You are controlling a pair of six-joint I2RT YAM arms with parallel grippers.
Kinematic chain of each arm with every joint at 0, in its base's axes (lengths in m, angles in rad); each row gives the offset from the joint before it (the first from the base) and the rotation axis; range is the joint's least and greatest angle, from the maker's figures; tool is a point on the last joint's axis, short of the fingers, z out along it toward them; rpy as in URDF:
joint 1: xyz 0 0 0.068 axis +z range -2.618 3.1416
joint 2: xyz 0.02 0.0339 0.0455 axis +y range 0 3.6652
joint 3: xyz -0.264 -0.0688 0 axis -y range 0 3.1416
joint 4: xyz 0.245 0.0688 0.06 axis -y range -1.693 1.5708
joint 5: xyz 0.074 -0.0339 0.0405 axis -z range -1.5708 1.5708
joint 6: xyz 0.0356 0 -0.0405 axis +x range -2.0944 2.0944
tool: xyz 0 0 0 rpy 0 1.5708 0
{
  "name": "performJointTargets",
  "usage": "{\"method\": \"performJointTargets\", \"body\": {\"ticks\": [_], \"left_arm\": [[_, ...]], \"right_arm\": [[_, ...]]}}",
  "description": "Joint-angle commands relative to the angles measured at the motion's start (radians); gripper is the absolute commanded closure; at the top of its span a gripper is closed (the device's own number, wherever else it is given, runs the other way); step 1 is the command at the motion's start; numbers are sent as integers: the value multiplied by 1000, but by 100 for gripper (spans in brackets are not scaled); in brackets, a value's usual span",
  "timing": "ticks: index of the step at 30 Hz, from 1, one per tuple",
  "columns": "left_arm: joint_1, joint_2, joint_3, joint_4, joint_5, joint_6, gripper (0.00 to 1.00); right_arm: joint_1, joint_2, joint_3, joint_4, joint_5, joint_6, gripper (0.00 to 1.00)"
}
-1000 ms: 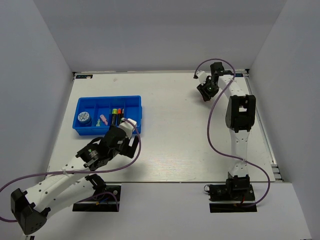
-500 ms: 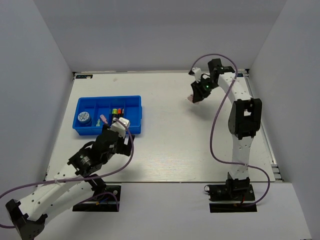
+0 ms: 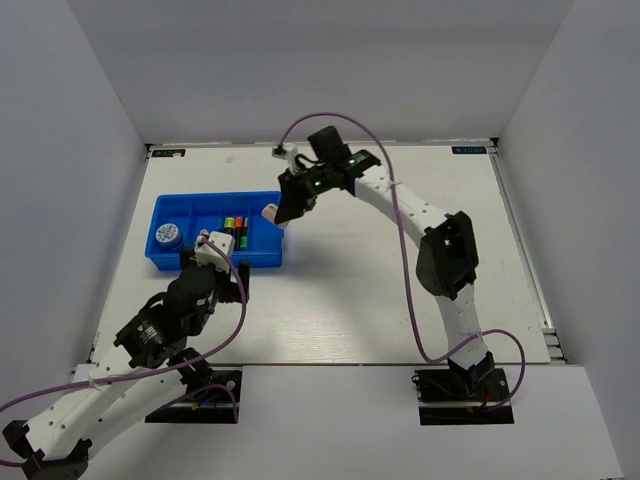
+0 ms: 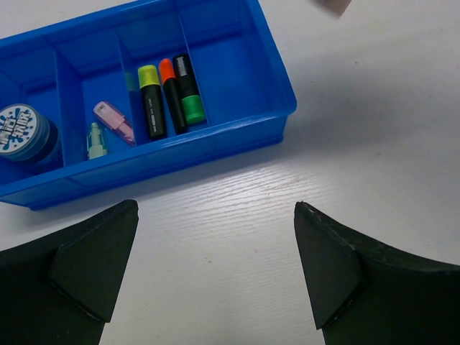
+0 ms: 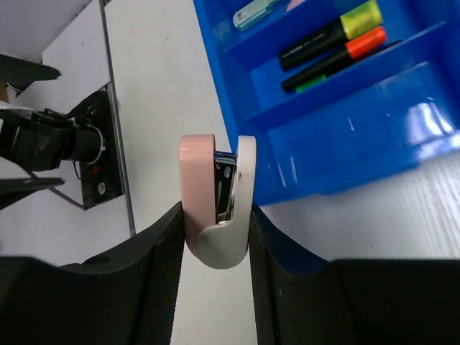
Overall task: Sort the stationery into containers
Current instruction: Place the stapler in the storage box.
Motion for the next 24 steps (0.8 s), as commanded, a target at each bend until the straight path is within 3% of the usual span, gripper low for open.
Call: {"method": "performJointTargets", "body": {"ticks": [1,7,18,20,21,22,23,24], "left_arm": [[6,-18,41,-38,-41,-12,0],[6,-9,44,-62,-43,-35,0],[5,-19,10,-73,-38,-45,0],[6,-24,4,-68,-38,-45,0],[6,-24,3,-67,-38,-45,0],[8,-24,-1,-61,-38,-43,0],[6,-22,1,-58,-35,-45,0],[6,-21,-1,-62,-35,-45,0]], "right_arm": [[81,15,39,147,83,75,77],[161,96,88,239,279,-2,79],[181,167,56,196,427,-176,73],[178,159,40,178,427,-203,56],[180,159,42,170,429,-212,42],[178,155,42,158,424,-232,17],[184,150,40,148,422,-243,10],[183,133,36,151,422,-248,10]]}}
